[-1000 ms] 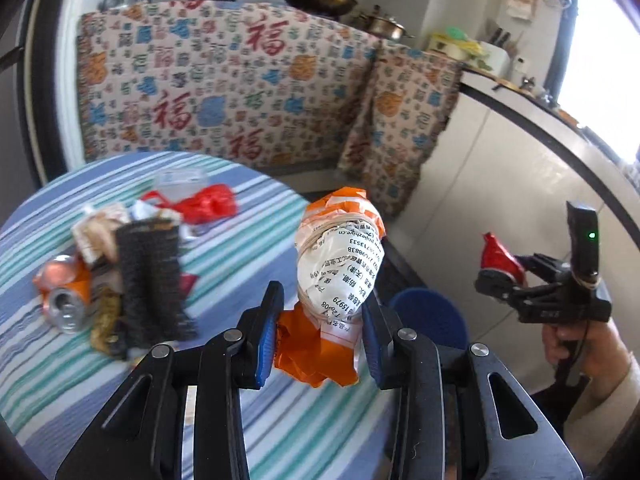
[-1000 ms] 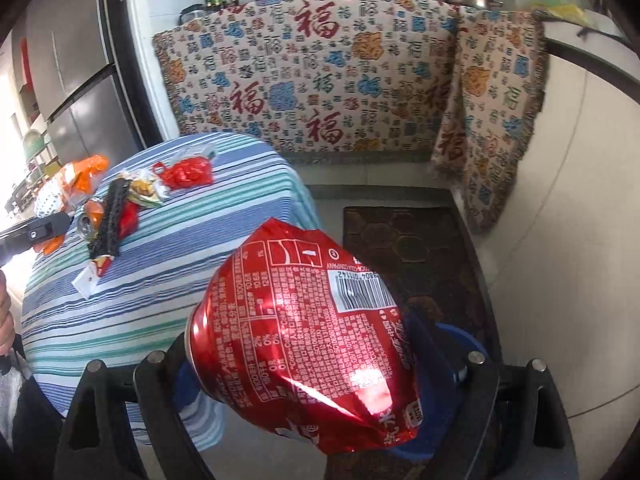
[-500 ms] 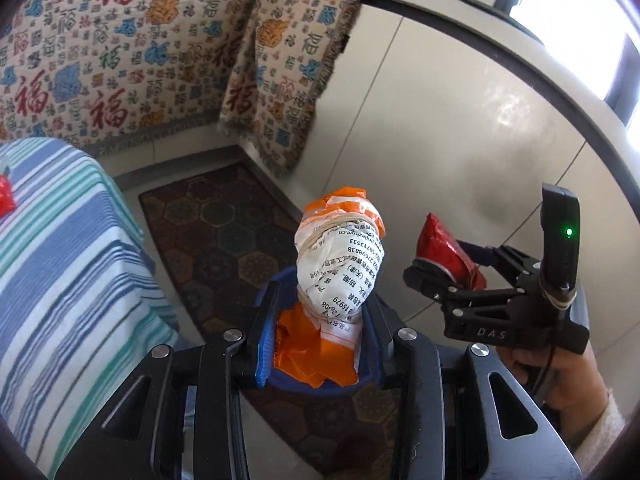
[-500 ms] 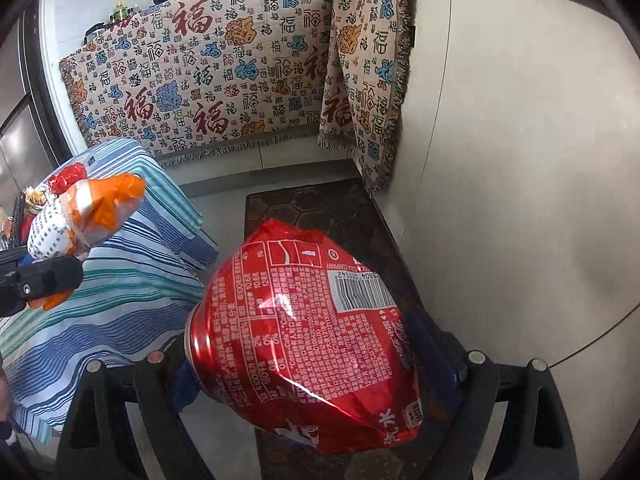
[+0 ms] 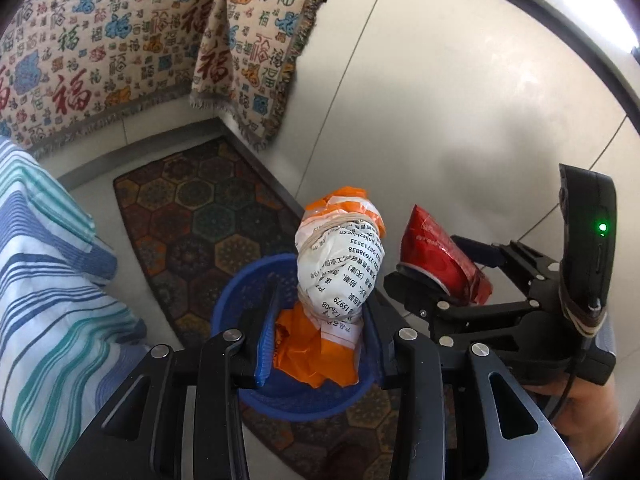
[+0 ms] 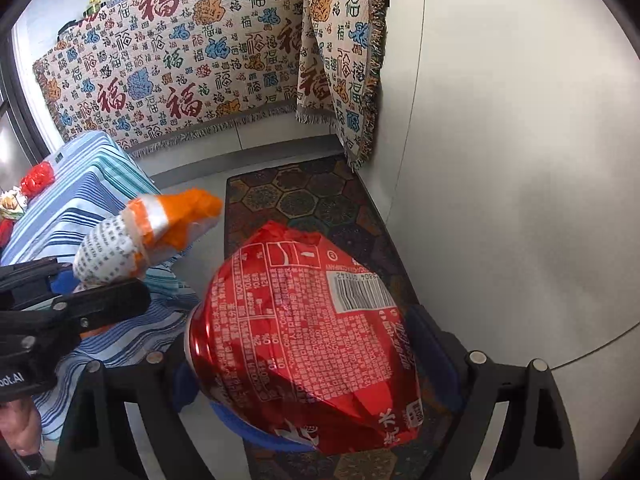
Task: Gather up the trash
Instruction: 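Carry both items to the blue wastebasket and open both tools to drop them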
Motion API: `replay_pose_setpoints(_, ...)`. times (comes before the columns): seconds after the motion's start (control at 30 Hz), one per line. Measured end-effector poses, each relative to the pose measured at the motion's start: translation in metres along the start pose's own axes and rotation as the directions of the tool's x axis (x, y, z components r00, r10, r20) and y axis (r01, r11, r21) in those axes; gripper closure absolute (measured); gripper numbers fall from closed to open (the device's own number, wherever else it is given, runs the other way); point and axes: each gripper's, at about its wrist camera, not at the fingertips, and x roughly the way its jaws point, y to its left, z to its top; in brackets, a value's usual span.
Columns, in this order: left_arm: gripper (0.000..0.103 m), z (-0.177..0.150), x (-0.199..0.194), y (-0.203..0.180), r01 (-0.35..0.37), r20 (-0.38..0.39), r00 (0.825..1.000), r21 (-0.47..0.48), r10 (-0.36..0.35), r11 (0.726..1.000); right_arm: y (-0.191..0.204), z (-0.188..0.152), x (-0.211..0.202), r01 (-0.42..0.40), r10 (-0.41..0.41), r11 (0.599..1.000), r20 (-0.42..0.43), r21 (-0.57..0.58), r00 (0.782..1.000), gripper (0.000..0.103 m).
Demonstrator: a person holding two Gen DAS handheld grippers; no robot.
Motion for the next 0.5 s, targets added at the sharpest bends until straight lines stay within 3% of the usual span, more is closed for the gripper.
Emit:
replay_pose_setpoints(0.1, 0.060, 0.003, 0.012, 0.000, 0.008, -0.015, 1.000, -0.006, -0.008, 1.000, -0.002, 0.001, 0.006, 0.010, -0.010, 1.000, -0.004, -0.005, 1.000, 0.009)
replay_pose_setpoints(0.23, 0.030, 0.009, 0.026, 0.005, 0.022, -0.018, 1.000, -0.026, -0.023, 0.999, -0.004, -0.002, 0.015, 0.024, -0.025, 0.999, -0.018, -0.025, 1.000, 0.008)
replay_pose_setpoints(0.27, 0.026, 0.011, 0.028, 0.008, 0.025, -0.015, 1.000, -0.031, -0.025, 0.999, -0.005, -0.002, 0.016, 0.023, -0.024, 0.999, -0.023, -0.024, 0.999, 0.008)
replay_pose_setpoints(0.5, 0.026, 0.014, 0.023, 0.023, 0.026, -0.001, 1.000, -0.072, -0.027, 0.997, -0.006, 0.001, 0.014, -0.007, 0.007, 1.000, -0.005, -0.006, 1.000, 0.003)
